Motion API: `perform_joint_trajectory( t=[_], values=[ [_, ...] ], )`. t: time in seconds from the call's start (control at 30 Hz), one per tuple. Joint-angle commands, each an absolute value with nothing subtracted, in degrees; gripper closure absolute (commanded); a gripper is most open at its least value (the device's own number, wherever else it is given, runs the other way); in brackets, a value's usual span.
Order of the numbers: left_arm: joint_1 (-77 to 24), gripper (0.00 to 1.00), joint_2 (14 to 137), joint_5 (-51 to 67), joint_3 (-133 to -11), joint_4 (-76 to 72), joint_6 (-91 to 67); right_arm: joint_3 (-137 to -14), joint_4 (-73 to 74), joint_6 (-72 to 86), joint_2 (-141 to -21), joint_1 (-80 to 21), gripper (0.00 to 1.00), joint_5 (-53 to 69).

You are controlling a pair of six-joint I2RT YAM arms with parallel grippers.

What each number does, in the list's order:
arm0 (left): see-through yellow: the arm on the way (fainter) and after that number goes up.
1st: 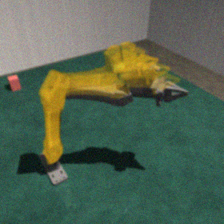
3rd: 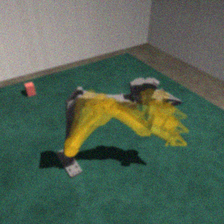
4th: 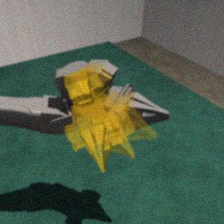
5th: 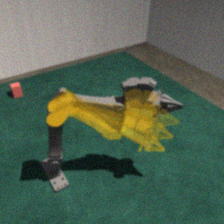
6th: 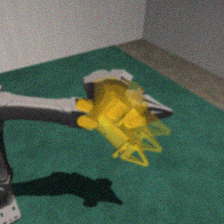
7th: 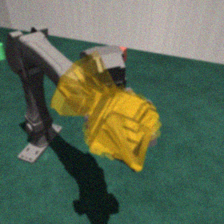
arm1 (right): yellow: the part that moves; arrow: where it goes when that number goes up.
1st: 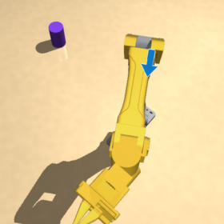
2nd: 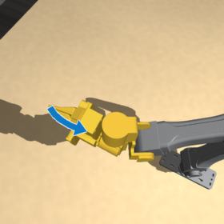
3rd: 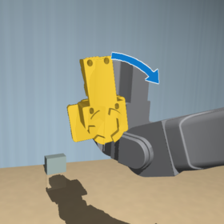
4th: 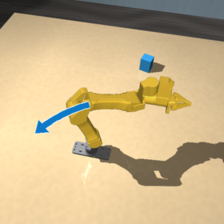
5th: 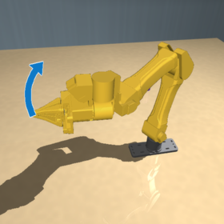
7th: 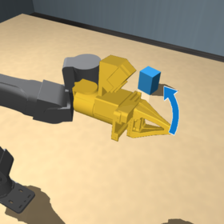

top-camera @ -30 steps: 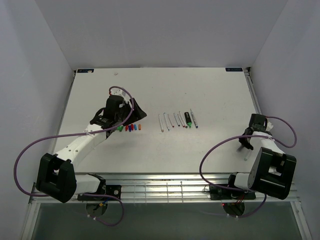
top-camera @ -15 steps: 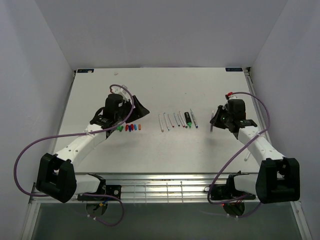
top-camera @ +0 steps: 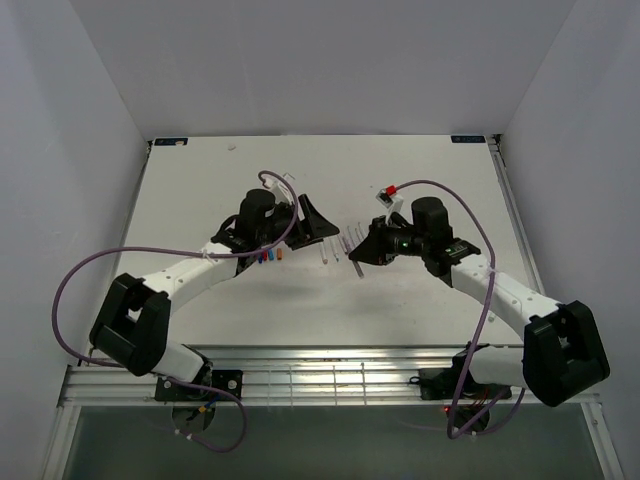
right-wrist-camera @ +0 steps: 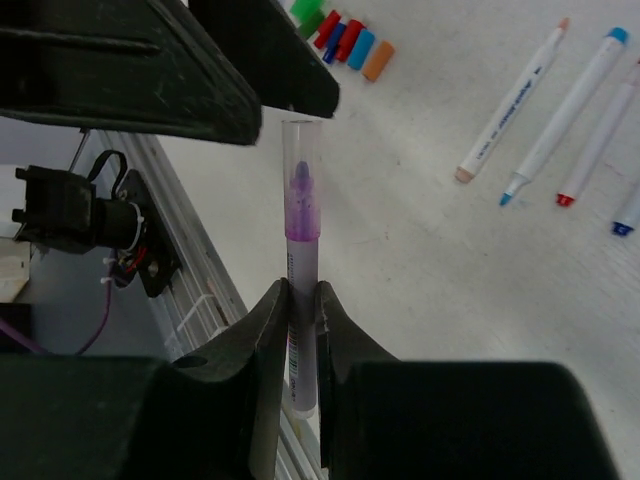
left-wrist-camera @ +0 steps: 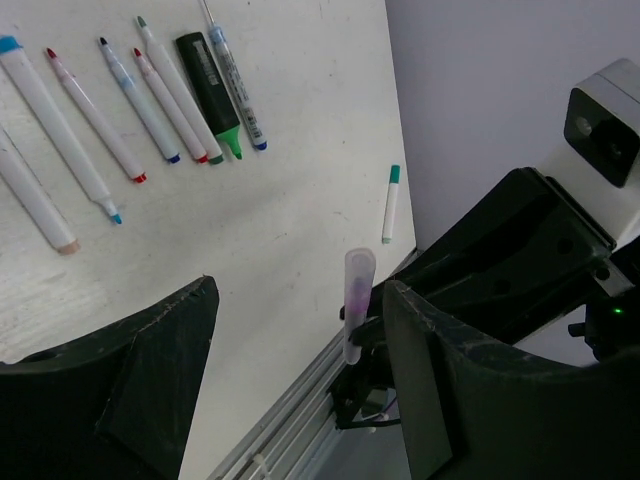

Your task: Open the pen caps

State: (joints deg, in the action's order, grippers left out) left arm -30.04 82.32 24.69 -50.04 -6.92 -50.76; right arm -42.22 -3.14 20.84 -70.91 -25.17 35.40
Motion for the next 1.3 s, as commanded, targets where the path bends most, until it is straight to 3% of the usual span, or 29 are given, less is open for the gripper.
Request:
perform_joint_trajectory(
  t=[0.0,0.27,0.53,1.0,1.1,1.13,1.2,1.27],
  values=[
    [-32.0,0.23,82.1,24.3,-52.3,-11.2,-53.5,-45.3,-9.1,23.3,-72.5,-28.3,0.92,37.9],
    [-34.2,0.23,83.3,23.0,-51.9,-12.1,-54.1,-45.7,-13.0,26.4,-74.8,-32.6,0.92,36.0],
    [-35.4,0.33,82.6,20.9,-50.5,-12.2,-54.8,-45.0,-15.7,29.4,-75.9,-33.0,0.92,32.7],
    [-37.5,0.69,83.6,18.5,-51.2,-12.2,-54.8,-46.1,-15.7,31.8,-76.2,-33.7,0.92,27.8],
    [-37.5,0.87,83.6,18.2,-51.4,-12.2,-54.7,-46.1,-15.7,31.7,-75.9,-34.0,0.92,27.5],
    [-37.5,0.99,83.6,18.1,-51.4,-12.1,-54.8,-46.1,-15.7,31.6,-76.0,-34.0,0.92,27.7],
    [-37.5,1.0,83.5,17.9,-51.5,-12.1,-55.2,-45.9,-15.7,30.9,-76.3,-34.2,0.87,28.1],
    [-37.5,1.0,83.5,17.6,-51.8,-12.1,-55.8,-45.9,-15.8,29.9,-77.4,-34.4,0.74,29.4]
  ],
)
